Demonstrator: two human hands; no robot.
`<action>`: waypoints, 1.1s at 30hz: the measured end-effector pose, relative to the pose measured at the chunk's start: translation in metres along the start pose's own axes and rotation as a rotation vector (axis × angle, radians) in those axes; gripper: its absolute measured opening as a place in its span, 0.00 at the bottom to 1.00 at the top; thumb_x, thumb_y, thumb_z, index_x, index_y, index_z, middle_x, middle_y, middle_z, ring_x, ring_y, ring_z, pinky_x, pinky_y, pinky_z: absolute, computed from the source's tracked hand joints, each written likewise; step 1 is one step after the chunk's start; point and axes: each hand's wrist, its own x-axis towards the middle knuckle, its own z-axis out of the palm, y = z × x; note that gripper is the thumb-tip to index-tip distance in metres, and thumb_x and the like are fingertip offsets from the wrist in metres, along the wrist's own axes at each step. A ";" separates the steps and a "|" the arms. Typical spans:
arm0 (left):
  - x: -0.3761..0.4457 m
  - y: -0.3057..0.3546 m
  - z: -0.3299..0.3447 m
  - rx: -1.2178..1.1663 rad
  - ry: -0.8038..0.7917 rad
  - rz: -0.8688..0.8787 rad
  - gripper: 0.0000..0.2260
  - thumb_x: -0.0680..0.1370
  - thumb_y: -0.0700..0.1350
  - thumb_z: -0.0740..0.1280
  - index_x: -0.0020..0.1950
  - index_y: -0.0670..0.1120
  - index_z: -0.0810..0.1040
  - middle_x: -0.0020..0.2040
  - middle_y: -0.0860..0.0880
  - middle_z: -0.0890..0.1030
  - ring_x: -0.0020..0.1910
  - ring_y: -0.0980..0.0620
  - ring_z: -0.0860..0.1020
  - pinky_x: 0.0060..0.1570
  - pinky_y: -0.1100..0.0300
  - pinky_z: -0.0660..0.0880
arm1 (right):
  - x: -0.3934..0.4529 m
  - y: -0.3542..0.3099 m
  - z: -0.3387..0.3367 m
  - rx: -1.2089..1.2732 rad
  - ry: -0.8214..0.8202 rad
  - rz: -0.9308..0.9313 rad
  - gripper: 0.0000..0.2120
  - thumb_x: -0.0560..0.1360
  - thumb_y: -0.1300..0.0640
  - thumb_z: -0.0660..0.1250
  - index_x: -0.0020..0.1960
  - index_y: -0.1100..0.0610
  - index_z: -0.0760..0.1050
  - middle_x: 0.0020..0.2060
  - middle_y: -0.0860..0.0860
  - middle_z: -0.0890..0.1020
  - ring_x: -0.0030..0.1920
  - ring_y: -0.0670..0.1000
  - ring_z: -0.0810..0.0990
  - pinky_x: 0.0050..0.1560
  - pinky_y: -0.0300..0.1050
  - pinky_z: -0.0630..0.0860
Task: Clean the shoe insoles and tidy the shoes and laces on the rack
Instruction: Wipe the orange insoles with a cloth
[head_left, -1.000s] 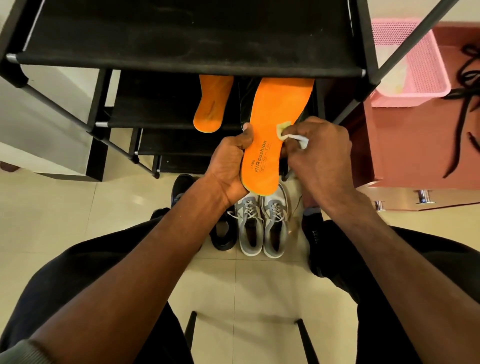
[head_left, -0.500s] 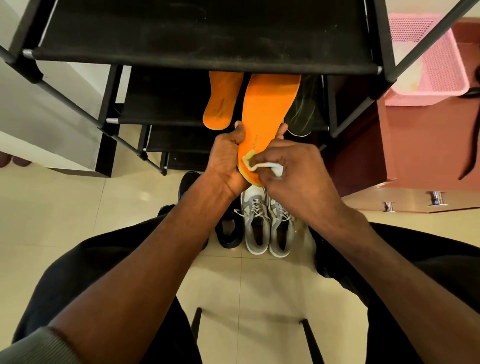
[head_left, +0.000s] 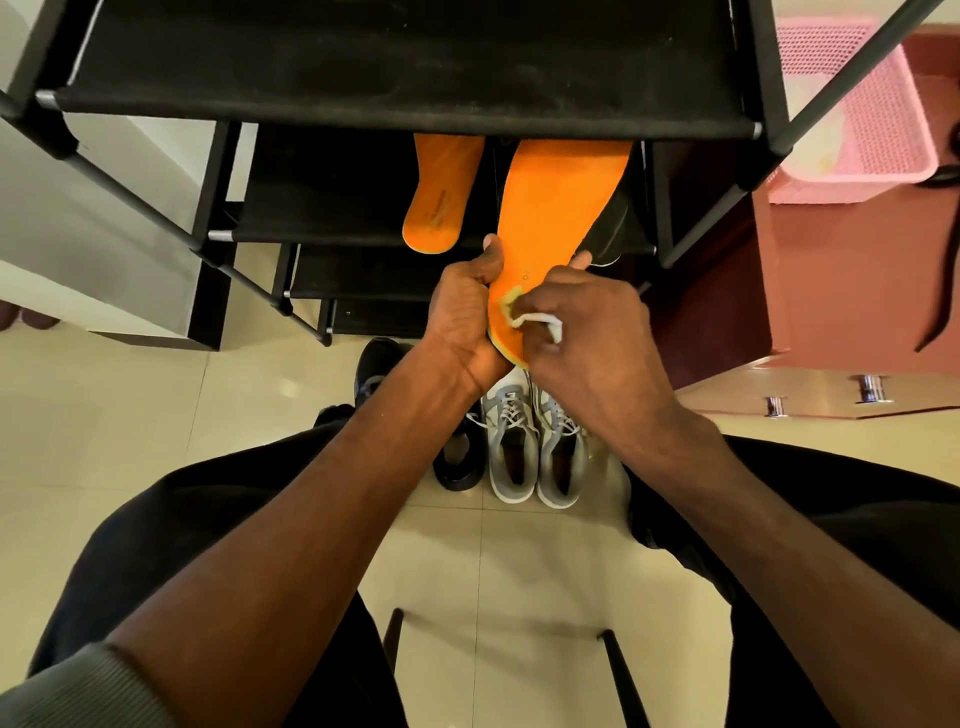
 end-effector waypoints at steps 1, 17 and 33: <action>0.000 0.000 -0.001 -0.016 -0.011 -0.016 0.25 0.87 0.55 0.54 0.75 0.38 0.68 0.70 0.31 0.74 0.70 0.36 0.76 0.67 0.43 0.74 | -0.002 -0.004 0.002 0.044 -0.015 -0.021 0.13 0.72 0.62 0.66 0.50 0.58 0.87 0.45 0.49 0.84 0.45 0.53 0.83 0.45 0.53 0.81; 0.004 0.004 -0.006 -0.001 -0.055 -0.028 0.23 0.87 0.56 0.55 0.63 0.38 0.78 0.60 0.35 0.82 0.61 0.38 0.80 0.66 0.43 0.75 | 0.001 -0.006 -0.009 0.227 -0.128 -0.031 0.11 0.73 0.64 0.68 0.48 0.56 0.88 0.42 0.46 0.84 0.40 0.45 0.82 0.41 0.38 0.75; -0.001 0.001 0.005 0.129 -0.120 -0.019 0.25 0.88 0.54 0.53 0.74 0.35 0.71 0.74 0.34 0.71 0.73 0.36 0.71 0.71 0.44 0.71 | 0.007 0.007 -0.012 0.036 0.032 -0.025 0.12 0.73 0.61 0.68 0.51 0.52 0.88 0.43 0.47 0.84 0.48 0.54 0.78 0.47 0.55 0.78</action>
